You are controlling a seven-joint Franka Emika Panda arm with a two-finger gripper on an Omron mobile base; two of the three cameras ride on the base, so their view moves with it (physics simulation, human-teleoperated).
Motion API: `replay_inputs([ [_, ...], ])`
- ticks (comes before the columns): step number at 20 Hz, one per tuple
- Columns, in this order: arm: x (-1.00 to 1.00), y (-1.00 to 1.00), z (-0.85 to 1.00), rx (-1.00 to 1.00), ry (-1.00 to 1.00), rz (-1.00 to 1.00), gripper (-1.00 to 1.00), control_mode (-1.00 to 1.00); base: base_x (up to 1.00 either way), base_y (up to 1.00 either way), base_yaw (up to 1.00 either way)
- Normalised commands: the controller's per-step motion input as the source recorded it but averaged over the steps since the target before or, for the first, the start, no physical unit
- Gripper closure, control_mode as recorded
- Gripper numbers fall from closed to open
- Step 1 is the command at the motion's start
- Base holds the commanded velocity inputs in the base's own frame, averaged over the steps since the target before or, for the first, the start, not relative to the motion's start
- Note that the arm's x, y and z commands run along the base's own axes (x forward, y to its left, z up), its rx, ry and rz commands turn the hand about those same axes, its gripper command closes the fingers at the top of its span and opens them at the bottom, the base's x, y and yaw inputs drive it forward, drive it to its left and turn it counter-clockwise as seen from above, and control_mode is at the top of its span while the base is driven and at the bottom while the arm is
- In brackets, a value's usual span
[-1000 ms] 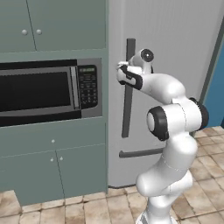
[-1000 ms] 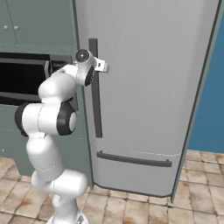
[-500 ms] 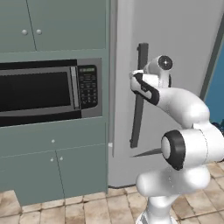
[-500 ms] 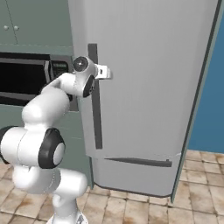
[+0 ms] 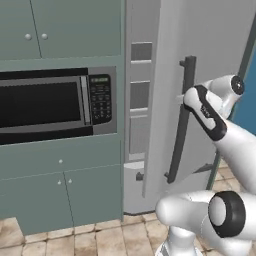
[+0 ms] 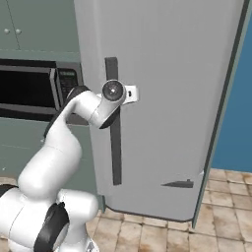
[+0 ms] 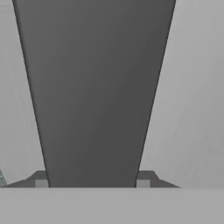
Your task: Open the fridge, remove the apple, lemon, and steak, and place them on any counter.
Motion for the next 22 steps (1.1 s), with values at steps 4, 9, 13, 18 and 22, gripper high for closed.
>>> replay_inputs([
  [4, -1.00, -0.49, 0.07, -0.04, 0.00, 0.16, -1.00, -1.00, 0.00, 0.00, 0.00],
  [9, -1.00, -0.46, 0.58, -0.07, 0.00, 0.02, -1.00, -1.00, 0.00, 0.00, 0.00],
  [13, -1.00, -0.67, 0.75, -0.13, 0.00, 0.02, -1.00, -1.00, 0.00, 0.00, 0.00],
  [18, -1.00, -0.36, 0.71, -0.10, 0.00, -0.01, -1.00, -1.00, 0.00, 0.00, 0.00],
  [22, -1.00, -0.01, 0.46, 0.00, 0.00, -0.45, -1.00, -1.00, 0.00, 0.00, 0.00],
])
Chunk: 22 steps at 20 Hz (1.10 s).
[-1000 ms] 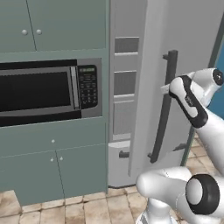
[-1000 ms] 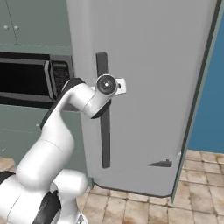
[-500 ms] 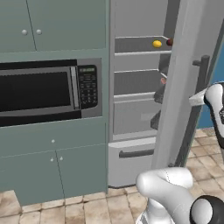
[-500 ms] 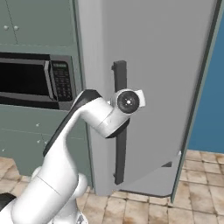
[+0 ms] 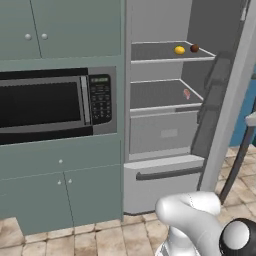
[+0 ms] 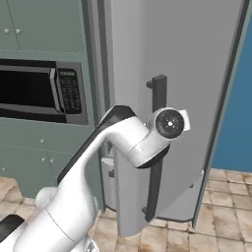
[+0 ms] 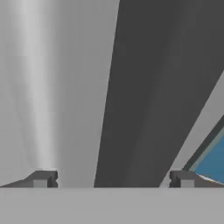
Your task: Open the fridge, remove the apple, lemon, and steak, and place them on any counter.
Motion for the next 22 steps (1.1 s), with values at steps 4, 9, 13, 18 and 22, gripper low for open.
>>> replay_inputs([
  [4, -0.94, 0.00, 0.13, 0.00, 0.00, -0.72, -1.00, -1.00, 0.00, 0.00, 0.00],
  [9, -0.99, -0.03, 0.13, 0.01, -0.01, -0.64, -1.00, -1.00, 0.00, 0.00, 0.00],
  [13, -0.92, 0.00, 0.74, 0.00, -0.01, -0.34, -1.00, -1.00, 0.00, 0.00, 0.00],
  [18, -0.52, 0.38, 0.96, 0.00, 0.02, -0.12, -1.00, -1.00, 0.00, 0.00, 0.00],
  [22, -0.05, 0.96, 0.41, -0.07, 0.05, -0.06, -1.00, -1.00, 0.00, 0.00, 0.00],
])
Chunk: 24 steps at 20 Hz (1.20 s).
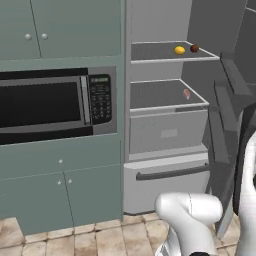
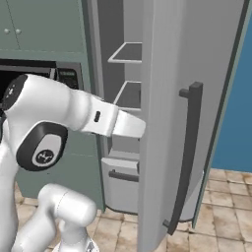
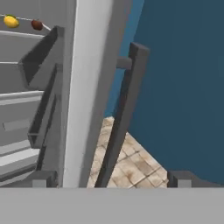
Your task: Open the fridge, remove the apple, lemon, and steak, and place them on any counter.
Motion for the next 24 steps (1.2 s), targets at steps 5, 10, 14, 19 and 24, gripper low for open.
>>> replay_inputs([
  [5, 0.04, 1.00, 0.04, -0.09, 0.00, 0.00, -1.00, -1.00, 0.00, 0.00, 0.00],
  [10, 0.62, 1.00, -0.01, -0.01, 0.21, -0.01, -1.00, -1.00, 0.00, 0.00, 0.00],
  [14, 0.96, 0.95, 0.00, -0.01, 0.26, -0.07, -1.00, -1.00, 0.00, 0.00, 0.00],
  [19, 1.00, 0.46, -0.01, 0.01, 0.23, -0.03, -1.00, -1.00, 0.00, 0.00, 0.00],
  [24, 1.00, -0.07, -0.23, 0.06, 0.17, -0.01, -1.00, -1.00, 0.00, 0.00, 0.00],
])
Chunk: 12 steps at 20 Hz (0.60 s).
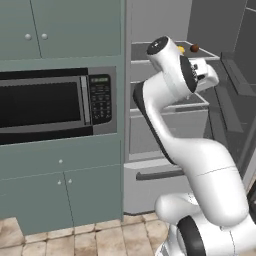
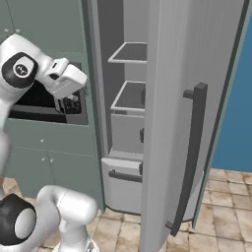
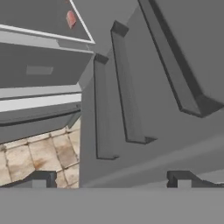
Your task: Open the fridge, remove the apple, lemon, and steak, and place them on any counter.
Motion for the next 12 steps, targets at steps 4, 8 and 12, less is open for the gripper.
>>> replay_inputs([
  [4, 0.85, -0.36, -0.56, 0.00, 0.00, 0.00, -1.00, -1.00, 0.00, 0.00, 0.00],
  [8, 0.55, -0.94, -0.54, 0.00, -0.01, 0.00, -1.00, -1.00, 0.00, 0.00, 0.00],
  [12, 0.51, -0.98, -0.32, 0.00, -0.04, 0.00, -1.00, -1.00, 0.00, 0.00, 0.00],
])
